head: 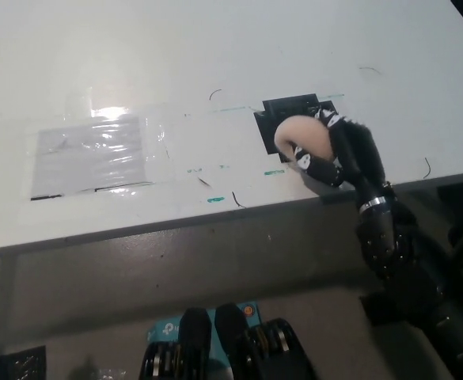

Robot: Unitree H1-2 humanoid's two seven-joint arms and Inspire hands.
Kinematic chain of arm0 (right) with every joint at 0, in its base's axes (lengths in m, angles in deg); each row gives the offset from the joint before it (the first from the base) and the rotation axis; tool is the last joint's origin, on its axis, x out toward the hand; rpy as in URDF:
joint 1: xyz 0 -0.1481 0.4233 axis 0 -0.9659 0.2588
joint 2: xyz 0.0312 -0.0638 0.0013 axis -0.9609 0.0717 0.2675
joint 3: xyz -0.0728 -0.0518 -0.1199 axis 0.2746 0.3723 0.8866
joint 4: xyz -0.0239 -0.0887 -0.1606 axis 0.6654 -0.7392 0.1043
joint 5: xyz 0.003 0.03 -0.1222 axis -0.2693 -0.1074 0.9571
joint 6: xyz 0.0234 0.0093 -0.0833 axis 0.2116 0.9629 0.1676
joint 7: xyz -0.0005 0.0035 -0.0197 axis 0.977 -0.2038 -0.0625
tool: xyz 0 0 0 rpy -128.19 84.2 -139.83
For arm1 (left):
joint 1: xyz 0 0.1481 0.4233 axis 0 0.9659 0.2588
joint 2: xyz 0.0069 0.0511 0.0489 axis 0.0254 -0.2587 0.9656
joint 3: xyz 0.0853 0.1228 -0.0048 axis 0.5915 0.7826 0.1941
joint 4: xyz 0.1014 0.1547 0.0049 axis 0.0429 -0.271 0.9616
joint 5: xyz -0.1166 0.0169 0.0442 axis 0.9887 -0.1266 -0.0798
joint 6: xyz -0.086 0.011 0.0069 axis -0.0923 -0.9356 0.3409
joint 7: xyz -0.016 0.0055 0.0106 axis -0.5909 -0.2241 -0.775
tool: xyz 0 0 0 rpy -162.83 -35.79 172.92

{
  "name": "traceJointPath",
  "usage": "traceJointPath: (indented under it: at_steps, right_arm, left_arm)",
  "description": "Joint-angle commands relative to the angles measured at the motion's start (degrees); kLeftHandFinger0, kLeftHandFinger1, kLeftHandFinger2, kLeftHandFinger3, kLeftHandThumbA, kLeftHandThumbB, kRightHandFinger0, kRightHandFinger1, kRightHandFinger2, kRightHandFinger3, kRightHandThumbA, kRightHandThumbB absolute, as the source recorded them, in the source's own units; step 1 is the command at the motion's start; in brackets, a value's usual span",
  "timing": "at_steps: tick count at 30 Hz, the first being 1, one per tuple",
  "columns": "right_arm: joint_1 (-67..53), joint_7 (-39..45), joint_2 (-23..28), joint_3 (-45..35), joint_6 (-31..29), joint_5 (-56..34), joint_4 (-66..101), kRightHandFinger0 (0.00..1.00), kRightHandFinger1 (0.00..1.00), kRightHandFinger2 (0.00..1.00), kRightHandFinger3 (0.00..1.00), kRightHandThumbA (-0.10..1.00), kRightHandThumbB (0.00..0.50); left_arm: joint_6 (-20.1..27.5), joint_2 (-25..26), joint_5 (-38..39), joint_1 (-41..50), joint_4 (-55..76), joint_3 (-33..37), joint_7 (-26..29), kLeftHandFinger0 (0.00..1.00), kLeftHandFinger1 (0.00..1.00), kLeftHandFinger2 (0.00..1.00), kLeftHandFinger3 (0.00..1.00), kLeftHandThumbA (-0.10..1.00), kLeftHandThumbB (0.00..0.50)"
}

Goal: The robot uses its right hand to grab and squeeze a pink dumpling toy kept on the black mask on the desk

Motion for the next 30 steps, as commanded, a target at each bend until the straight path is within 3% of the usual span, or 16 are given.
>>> traceJointPath:
  at_steps: [1,4,12,17,18,19,21,23,25,27,28,29,30]
  right_arm:
    - [4.2,-16.8,1.3,-2.8,-9.7,6.4,7.8,0.0,0.15,0.64,0.43,-0.1,0.196]
    - [4.0,-17.1,1.0,-2.9,-9.5,6.8,8.2,0.0,0.11,0.57,0.41,-0.1,0.186]
    - [3.7,-17.7,0.3,-3.1,-9.4,7.1,6.9,0.0,0.13,0.67,0.36,-0.1,0.227]
    - [4.1,-19.3,0.3,-2.9,-10.0,8.2,5.2,0.0,0.13,0.63,0.36,-0.1,0.236]
    - [4.1,-18.8,0.2,-3.0,-9.8,7.9,5.1,0.0,0.12,0.6,0.37,-0.1,0.223]
    - [4.0,-17.3,0.1,-3.2,-9.4,6.9,5.0,0.0,0.1,0.56,0.38,-0.1,0.177]
    - [4.1,-9.5,0.7,-2.4,-5.7,5.4,5.5,0.0,0.16,0.56,0.43,-0.1,0.1]
    - [4.3,-4.0,1.5,-1.4,-4.1,4.9,5.3,0.0,0.26,0.64,0.45,-0.1,0.119]
    - [4.3,-1.9,1.7,-1.2,-2.4,5.1,5.5,0.0,0.31,0.66,0.4,-0.1,0.084]
    - [4.1,5.5,1.9,-1.0,2.5,3.9,7.5,0.0,0.32,0.66,0.4,-0.1,0.002]
    - [4.1,6.6,2.0,-0.9,2.8,3.6,7.7,0.0,0.32,0.66,0.43,-0.1,0.0]
    - [4.1,7.2,2.0,-1.0,2.9,3.5,7.9,0.0,0.3,0.61,0.39,-0.1,0.0]
    - [4.3,8.9,2.1,-0.2,5.5,5.1,7.8,0.01,0.34,0.66,0.61,-0.1,0.013]
  left_arm:
    - [1.0,1.6,0.8,-0.7,1.3,-0.4,-0.6,0.0,0.0,0.1,0.08,1.0,0.5]
    - [1.4,1.7,0.9,-0.9,0.9,-0.4,-0.9,0.0,0.0,0.1,0.08,1.0,0.5]
    - [0.7,1.8,0.9,-1.1,1.2,-0.4,-0.5,0.0,0.01,0.1,0.09,1.0,0.5]
    - [0.7,1.9,0.9,-1.4,1.4,-0.5,-0.7,0.0,0.0,0.09,0.09,1.0,0.5]
    - [1.1,2.0,0.7,-1.5,1.3,-0.4,-0.7,0.0,0.0,0.09,0.09,1.0,0.5]
    - [1.0,2.0,0.9,-1.6,1.2,-0.4,-0.9,0.0,0.0,0.09,0.09,1.0,0.5]
    - [0.7,2.0,0.9,-1.5,1.7,-0.4,-0.7,0.0,0.01,0.1,0.09,1.0,0.5]
    - [0.9,2.1,1.2,-1.6,1.5,-0.4,-1.4,0.0,0.01,0.1,0.1,1.0,0.5]
    - [0.9,2.1,1.2,-1.8,1.4,-0.5,-1.2,0.0,0.01,0.1,0.1,1.0,0.5]
    - [0.9,2.2,1.2,-2.0,1.5,-0.6,-1.0,0.0,0.01,0.12,0.11,1.0,0.5]
    - [0.8,2.2,1.2,-2.1,1.5,-0.6,-1.0,0.0,0.01,0.11,0.1,1.0,0.5]
    - [0.7,2.2,1.2,-2.3,1.5,-0.6,-1.0,0.0,0.01,0.11,0.1,1.0,0.5]
    - [0.7,2.3,0.9,-2.2,1.6,-0.4,-0.9,0.0,0.01,0.1,0.1,1.0,0.5]
